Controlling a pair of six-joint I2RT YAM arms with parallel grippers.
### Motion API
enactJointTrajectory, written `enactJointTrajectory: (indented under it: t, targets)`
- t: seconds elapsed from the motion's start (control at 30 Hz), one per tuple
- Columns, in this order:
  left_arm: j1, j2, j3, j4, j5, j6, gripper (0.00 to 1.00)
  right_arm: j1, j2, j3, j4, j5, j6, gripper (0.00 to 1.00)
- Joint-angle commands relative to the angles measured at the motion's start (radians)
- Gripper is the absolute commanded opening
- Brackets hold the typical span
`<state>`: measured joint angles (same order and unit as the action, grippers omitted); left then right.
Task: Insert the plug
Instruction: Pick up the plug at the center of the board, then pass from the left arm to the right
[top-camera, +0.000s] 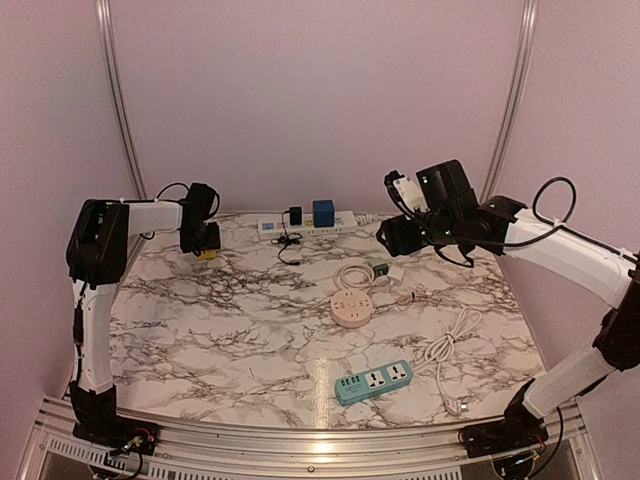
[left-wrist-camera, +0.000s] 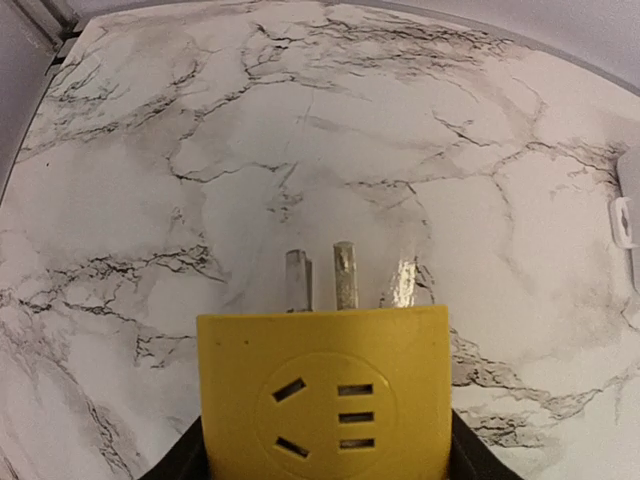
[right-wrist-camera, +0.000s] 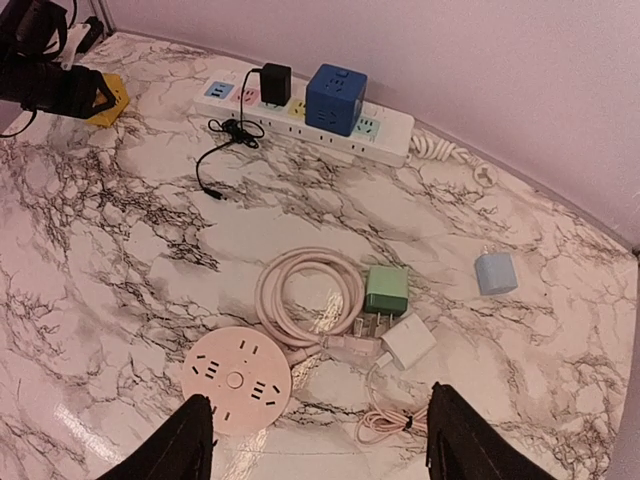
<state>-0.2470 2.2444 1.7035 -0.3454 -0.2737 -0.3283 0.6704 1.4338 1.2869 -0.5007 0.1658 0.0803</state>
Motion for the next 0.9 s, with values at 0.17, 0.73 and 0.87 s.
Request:
enactJointTrajectory:
  t: [0.17, 0.73, 0.87]
  targets:
    - [0.011, -0.030, -0.009, -0.011, 0.139, 0.039, 0.00, 0.019, -0.040, 0.009, 0.022, -0.035, 0.004, 0.69]
    - [-0.400, -0.730, -0.657, 0.557, 1.290, 0.203, 0.00, 0.021, -0.337, -0.241, 0.178, -0.669, -0.574, 0.71]
    - [-0.471, -0.788, -0.714, 0.691, 1.389, 0.151, 0.00, 0.022, -0.423, -0.314, 0.224, -0.833, -0.687, 0.74]
